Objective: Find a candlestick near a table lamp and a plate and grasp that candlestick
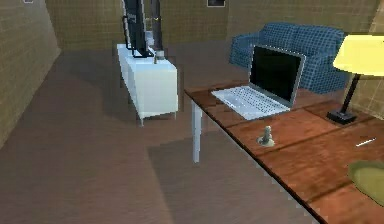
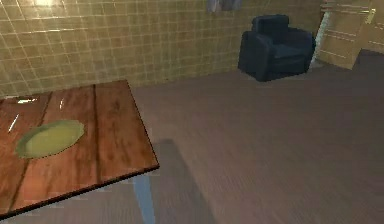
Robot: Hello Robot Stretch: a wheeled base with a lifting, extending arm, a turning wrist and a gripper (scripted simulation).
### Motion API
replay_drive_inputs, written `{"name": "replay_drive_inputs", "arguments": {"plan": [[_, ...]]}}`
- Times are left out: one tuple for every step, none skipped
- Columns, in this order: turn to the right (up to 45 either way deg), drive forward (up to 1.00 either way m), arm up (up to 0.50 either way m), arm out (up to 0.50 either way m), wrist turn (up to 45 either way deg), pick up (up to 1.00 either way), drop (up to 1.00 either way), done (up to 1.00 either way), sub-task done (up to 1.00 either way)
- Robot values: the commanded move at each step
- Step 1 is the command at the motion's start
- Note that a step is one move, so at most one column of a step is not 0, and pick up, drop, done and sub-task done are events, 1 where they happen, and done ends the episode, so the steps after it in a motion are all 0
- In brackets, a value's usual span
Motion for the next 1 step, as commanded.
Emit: {"name": "replay_drive_inputs", "arguments": {"plan": [[0.0, 0.65, 0.00, 0.00, 0.0, 0.00, 0.00, 0.00, 0.00]]}}
